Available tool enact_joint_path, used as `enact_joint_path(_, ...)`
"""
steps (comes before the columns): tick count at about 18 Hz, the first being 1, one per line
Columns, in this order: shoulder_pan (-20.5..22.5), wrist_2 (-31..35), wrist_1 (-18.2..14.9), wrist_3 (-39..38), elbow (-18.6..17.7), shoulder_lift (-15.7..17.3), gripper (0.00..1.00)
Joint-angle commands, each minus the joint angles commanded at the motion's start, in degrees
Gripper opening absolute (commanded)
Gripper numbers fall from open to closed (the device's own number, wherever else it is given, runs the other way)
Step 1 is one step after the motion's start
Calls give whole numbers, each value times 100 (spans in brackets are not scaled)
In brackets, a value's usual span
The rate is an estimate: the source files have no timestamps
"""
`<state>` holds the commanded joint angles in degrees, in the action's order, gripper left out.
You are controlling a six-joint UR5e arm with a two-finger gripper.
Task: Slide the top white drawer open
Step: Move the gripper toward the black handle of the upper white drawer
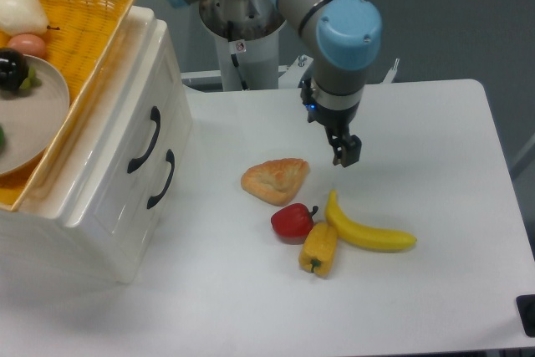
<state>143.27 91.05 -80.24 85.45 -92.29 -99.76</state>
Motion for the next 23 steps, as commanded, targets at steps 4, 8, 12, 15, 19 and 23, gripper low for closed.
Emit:
enact_joint_path(4,-282,-17,-36,-993,17,9,100)
enact_joint_path(8,-414,-114,-36,-1749,70,9,100)
enact_joint_path(12,-414,-878,0,-3013,79,0,100)
enact_joint_path(15,-545,-993,8,-3710,97,-26,100)
enact_joint_path(19,-712,-1309,-18,-4413,88,-52,100)
enact_joint_path(23,-949,-1494,-27,-4974,61,-44,100)
